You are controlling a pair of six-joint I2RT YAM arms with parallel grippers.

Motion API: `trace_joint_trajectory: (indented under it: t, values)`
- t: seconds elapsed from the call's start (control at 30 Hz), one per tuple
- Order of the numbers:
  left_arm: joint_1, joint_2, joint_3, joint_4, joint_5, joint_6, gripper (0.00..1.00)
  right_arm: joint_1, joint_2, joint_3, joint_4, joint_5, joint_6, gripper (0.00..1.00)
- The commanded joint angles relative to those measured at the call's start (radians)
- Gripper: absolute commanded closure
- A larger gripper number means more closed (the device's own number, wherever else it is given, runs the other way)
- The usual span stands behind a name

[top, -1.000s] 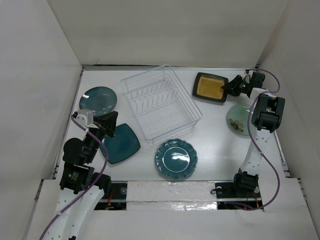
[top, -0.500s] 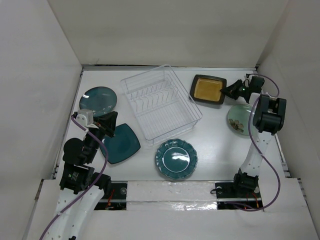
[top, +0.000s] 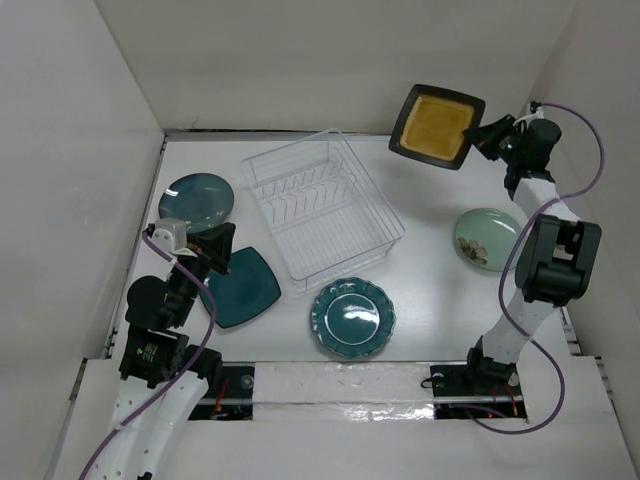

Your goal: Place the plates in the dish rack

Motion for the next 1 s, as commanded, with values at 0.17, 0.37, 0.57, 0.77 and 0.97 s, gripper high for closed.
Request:
trace_joint_trajectory:
  t: [0.17, 0.37, 0.57, 0.77, 0.97]
  values:
    - [-0.006, 0.004, 0.023, 0.042, 0.003, 0.008, 0.92, 0.142, -0.189, 0.257, -0.197, 0.156, -0.249, 1.00]
    - [-0.006, -0.001, 0.020, 0.042, 0.006, 0.008, 0.88, 0.333, -0.166, 0.504, -0.582, 0.421, -0.507, 1.00]
    - [-0.006, -0.007, 0.020, 0.040, 0.007, 0.005, 0.86, 0.488, -0.065, 0.775, -0.843, 0.649, -0.636, 1.00]
    - [-0.006, -0.011, 0.020, 0.039, 0.006, 0.005, 0.85, 0.571, 0.034, 0.966, -0.955, 0.803, -0.707, 1.00]
    - [-0.006, -0.011, 0.020, 0.039, 0.009, 0.005, 0.85, 0.633, 0.119, 1.082, -1.038, 0.860, -0.753, 1.00]
